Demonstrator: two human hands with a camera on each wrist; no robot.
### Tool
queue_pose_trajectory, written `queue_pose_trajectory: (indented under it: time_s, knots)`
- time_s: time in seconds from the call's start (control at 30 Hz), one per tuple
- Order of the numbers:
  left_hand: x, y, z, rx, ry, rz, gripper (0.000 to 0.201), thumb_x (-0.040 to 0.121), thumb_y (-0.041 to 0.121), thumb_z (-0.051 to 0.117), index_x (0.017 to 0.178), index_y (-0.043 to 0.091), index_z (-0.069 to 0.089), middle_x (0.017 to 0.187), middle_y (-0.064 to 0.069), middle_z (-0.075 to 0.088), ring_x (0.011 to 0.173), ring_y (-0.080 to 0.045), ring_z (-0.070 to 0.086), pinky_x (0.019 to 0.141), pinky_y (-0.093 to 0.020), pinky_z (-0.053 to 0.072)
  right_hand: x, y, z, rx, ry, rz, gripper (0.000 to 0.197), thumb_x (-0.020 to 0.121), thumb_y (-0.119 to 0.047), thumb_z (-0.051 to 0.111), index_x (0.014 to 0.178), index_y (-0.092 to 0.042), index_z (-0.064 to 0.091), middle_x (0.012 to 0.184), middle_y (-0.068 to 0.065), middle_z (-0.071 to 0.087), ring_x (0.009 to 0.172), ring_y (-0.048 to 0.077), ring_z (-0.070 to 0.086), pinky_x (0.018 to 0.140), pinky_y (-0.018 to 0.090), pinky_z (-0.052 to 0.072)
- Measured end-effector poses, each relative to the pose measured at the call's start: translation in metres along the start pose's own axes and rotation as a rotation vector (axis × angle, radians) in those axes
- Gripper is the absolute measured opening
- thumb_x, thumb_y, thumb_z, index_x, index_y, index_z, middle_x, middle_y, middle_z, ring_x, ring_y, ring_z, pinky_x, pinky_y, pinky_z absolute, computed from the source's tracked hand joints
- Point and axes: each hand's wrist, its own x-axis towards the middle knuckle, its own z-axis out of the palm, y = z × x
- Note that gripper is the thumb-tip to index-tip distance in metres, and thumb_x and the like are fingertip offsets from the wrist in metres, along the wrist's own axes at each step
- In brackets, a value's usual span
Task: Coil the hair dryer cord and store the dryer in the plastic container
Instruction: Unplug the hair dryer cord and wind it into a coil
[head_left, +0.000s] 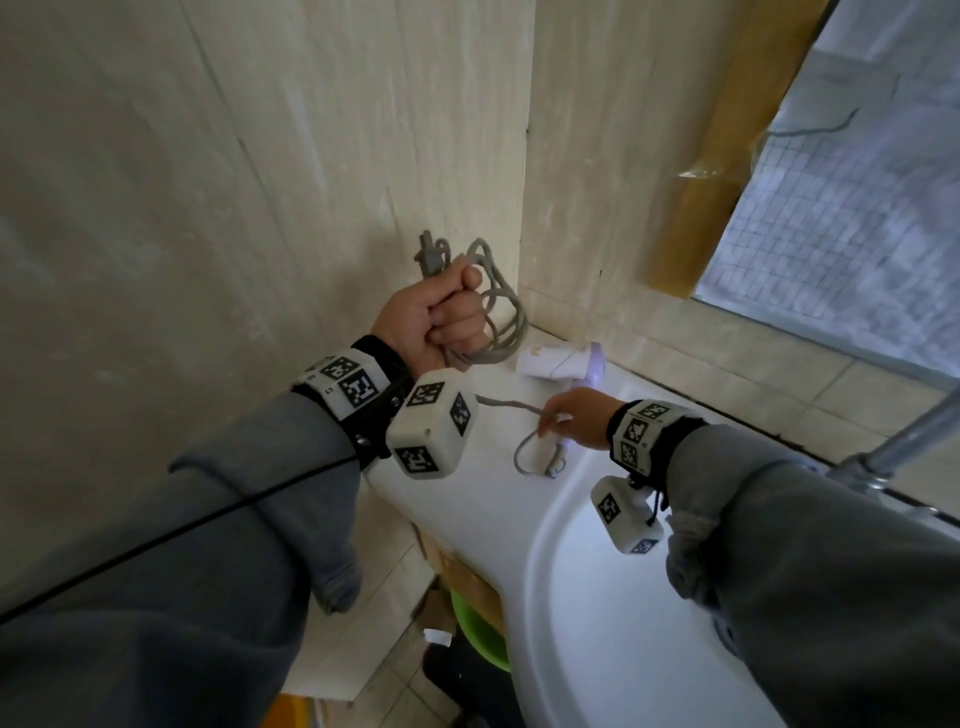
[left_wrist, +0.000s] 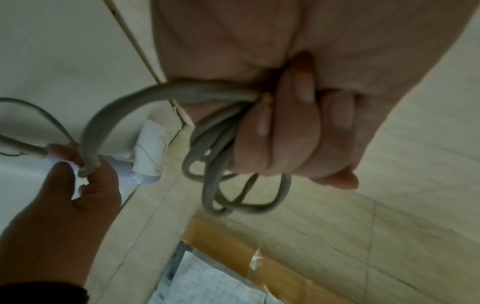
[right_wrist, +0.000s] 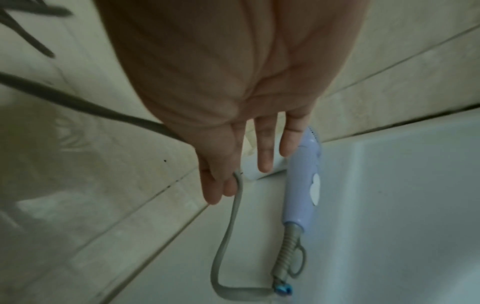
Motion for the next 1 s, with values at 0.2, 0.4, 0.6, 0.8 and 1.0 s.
queue_pose_trajectory:
  time_s: [0.2, 0.4, 0.6, 0.8, 1.0]
  knots:
    - [-0.013, 0.001, -0.014, 0.113, -0.17, -0.18, 0.021, 0.078, 0.032, 0.06, 0.063, 0.019, 0.06, 0.032, 0.01, 0.034, 0.034, -0.008, 0.013, 0.038, -0.018, 0.02, 0.008, -0.007, -0.011, 0.022, 0.032, 0.045, 0.032, 0.095, -0.028, 0.046, 0.108, -0.01, 0.07, 0.106, 0.006, 0.071, 0.091, 0.015, 0.061, 0.081, 0.02, 0.043]
    - [-0.012, -0.011, -0.019, 0.575, -0.064, -0.341, 0.035, 0.093, 0.021, 0.042, 0.062, 0.011, 0.052, 0.033, 0.01, 0.032, 0.028, -0.002, 0.023, 0.035, -0.016, 0.015, 0.007, -0.029, -0.03, 0.163, 0.155, 0.196, 0.024, 0.094, -0.02, 0.049, 0.113, -0.013, 0.063, 0.098, 0.003, 0.069, 0.1, 0.022, 0.063, 0.08, 0.023, 0.044]
    - [-0.003, -0.024, -0.02, 0.994, 0.054, -0.298, 0.03, 0.093, 0.022, 0.05, 0.064, 0.012, 0.052, 0.041, 0.005, 0.055, 0.051, -0.016, 0.045, 0.056, -0.027, 0.034, 0.019, -0.034, -0.039, 0.248, 0.246, 0.222, 0.038, 0.097, -0.031, 0.042, 0.063, -0.018, 0.052, 0.037, -0.006, 0.059, 0.058, 0.015, 0.064, 0.062, 0.026, 0.051]
    - [0.011, -0.031, -0.019, 1.058, 0.13, -0.249, 0.015, 0.094, 0.027, 0.046, 0.082, 0.019, 0.049, 0.089, -0.005, 0.072, 0.067, -0.015, 0.07, 0.053, -0.022, 0.042, 0.02, -0.043, -0.049, 0.434, 0.296, 0.231, 0.05, 0.095, -0.034, 0.043, 0.054, -0.011, 0.059, 0.036, -0.001, 0.059, 0.045, 0.013, 0.059, 0.055, 0.022, 0.046]
    - [0.026, -0.044, -0.023, 0.985, 0.252, -0.176, 0.019, 0.092, 0.025, 0.05, 0.104, 0.012, 0.053, 0.105, -0.01, 0.066, 0.094, -0.027, 0.066, 0.076, -0.032, 0.052, 0.014, -0.053, -0.059, 0.662, 0.278, 0.177, 0.042, 0.091, -0.025, 0.052, 0.053, -0.007, 0.061, 0.029, -0.001, 0.052, 0.032, 0.012, 0.049, 0.041, 0.02, 0.035]
